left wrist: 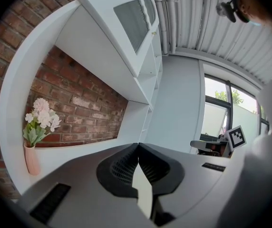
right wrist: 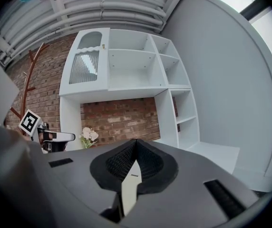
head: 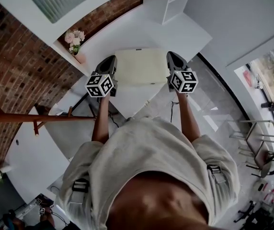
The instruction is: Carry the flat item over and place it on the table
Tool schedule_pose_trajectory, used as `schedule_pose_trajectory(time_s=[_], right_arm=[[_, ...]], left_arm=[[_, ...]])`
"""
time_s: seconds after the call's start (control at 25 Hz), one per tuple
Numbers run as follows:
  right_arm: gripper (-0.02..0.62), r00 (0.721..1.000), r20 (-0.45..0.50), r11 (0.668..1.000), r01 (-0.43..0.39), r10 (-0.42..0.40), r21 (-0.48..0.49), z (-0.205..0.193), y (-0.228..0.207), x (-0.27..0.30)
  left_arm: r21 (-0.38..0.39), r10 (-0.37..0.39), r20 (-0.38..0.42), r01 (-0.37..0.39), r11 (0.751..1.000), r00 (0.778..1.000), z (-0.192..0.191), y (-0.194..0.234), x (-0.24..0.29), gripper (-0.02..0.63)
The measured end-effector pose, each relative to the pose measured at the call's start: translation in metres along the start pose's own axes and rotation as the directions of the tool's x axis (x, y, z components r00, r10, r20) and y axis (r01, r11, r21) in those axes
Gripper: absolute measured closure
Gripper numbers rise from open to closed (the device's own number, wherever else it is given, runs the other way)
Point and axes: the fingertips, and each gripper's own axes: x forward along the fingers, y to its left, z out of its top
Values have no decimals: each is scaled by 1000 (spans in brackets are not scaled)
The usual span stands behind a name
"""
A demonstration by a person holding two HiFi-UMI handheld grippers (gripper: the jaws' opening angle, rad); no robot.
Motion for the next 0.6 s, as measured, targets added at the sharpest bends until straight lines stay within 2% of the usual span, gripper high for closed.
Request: schedule_pose_trajectory(time_s=[0.6], right_arm=[[569, 1000, -2, 1000, -17, 17, -8, 3, 8, -1]], left_arm=[[17, 10, 22, -11, 1000, 1000, 14, 1, -1, 589]])
